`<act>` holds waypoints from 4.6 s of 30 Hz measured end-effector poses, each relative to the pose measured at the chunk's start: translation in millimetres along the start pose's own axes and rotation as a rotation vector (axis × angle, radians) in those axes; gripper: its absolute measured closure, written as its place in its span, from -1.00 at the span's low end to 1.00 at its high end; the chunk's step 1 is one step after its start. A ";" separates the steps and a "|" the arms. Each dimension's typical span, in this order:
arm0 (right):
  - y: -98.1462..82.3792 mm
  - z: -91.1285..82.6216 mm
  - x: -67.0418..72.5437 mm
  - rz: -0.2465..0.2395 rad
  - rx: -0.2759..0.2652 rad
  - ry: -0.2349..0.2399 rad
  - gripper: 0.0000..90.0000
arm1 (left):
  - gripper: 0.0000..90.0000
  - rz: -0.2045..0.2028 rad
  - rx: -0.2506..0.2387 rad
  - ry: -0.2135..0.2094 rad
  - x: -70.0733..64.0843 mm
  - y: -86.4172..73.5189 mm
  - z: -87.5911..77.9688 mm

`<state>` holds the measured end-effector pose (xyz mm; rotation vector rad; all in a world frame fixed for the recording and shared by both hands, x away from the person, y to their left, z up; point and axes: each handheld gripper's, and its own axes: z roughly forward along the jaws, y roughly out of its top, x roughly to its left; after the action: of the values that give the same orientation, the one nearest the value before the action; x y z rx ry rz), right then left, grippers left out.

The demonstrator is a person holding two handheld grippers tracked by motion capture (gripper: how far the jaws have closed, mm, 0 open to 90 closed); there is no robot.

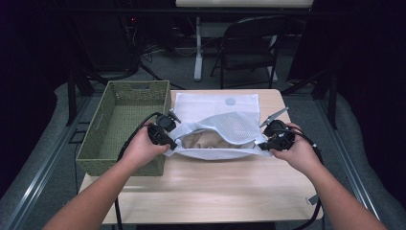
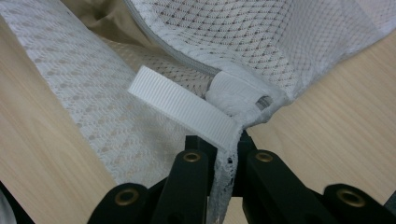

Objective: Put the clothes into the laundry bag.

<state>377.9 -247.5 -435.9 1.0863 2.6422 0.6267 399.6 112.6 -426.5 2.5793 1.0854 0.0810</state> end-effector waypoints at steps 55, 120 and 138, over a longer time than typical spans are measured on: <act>49.9 -38.4 -18.7 -0.006 -0.022 -0.072 0.97 | 0.97 -0.045 -0.032 0.058 24.0 40.7 -53.7; 83.1 -50.9 -36.9 0.014 -0.062 -0.146 0.97 | 0.97 -0.113 -0.089 0.088 49.9 56.8 -70.2; 73.8 -44.6 -35.3 0.017 -0.050 -0.127 0.97 | 0.97 -0.115 -0.084 0.040 48.0 47.0 -59.9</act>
<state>432.6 -239.1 -360.9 1.0981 2.4991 0.6029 454.8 133.1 -358.4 2.4458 1.2163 0.1477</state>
